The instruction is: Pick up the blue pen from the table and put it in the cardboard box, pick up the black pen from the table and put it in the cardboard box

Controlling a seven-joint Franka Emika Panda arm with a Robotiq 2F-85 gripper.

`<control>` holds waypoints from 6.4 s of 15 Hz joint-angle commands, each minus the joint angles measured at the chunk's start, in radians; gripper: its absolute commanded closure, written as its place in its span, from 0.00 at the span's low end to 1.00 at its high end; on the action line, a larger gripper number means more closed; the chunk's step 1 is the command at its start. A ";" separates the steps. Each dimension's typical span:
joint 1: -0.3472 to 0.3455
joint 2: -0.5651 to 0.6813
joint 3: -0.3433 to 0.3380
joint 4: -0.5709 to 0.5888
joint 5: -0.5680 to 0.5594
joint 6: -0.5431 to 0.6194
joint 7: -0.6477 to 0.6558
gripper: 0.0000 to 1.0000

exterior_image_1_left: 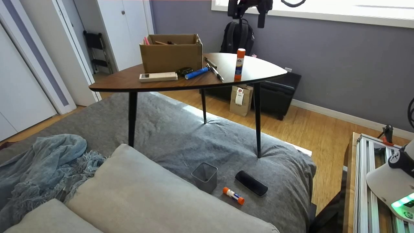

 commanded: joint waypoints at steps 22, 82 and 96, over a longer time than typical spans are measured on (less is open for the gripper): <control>0.017 0.305 -0.064 0.181 0.071 0.149 -0.159 0.00; 0.055 0.243 -0.108 0.222 0.014 0.258 0.170 0.97; -0.044 0.495 -0.123 0.590 0.280 0.297 0.156 0.97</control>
